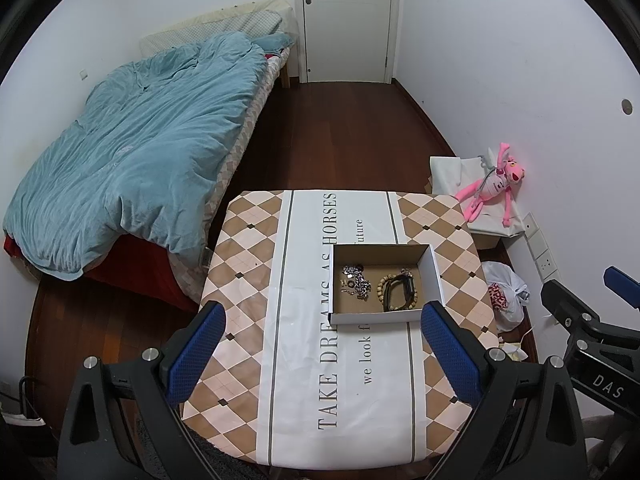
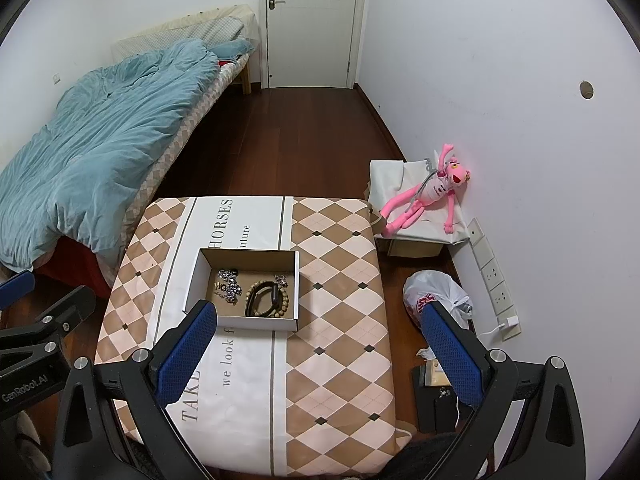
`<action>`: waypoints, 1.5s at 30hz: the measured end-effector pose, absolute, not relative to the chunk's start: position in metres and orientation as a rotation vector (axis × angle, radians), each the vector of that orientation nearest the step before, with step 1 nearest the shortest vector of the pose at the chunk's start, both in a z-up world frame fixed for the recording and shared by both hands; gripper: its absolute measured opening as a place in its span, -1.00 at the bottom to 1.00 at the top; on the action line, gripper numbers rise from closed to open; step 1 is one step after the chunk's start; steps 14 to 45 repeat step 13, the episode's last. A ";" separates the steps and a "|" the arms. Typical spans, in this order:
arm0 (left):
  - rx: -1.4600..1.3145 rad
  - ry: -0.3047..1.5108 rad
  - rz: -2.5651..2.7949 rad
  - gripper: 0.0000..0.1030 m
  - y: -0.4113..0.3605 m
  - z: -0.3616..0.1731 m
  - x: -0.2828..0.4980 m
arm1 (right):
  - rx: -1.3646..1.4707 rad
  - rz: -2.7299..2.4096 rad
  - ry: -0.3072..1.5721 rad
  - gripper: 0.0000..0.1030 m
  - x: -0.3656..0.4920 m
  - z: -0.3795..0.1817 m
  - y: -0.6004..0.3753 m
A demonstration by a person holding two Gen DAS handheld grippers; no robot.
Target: Organize jewelry
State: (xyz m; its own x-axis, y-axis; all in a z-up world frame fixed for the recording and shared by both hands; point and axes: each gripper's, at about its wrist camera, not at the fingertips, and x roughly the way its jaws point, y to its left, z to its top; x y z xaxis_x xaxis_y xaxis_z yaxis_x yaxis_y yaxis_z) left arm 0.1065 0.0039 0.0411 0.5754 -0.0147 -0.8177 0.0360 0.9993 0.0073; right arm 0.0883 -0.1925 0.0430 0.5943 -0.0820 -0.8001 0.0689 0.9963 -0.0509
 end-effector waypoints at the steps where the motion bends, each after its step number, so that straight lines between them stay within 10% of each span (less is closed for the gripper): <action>1: 0.022 0.958 -0.031 0.94 0.004 0.041 0.106 | -0.018 -0.089 0.930 1.00 0.089 0.043 -0.192; 45: 0.015 0.944 -0.026 0.94 0.002 0.041 0.106 | -0.017 -0.087 0.931 1.00 0.090 0.043 -0.194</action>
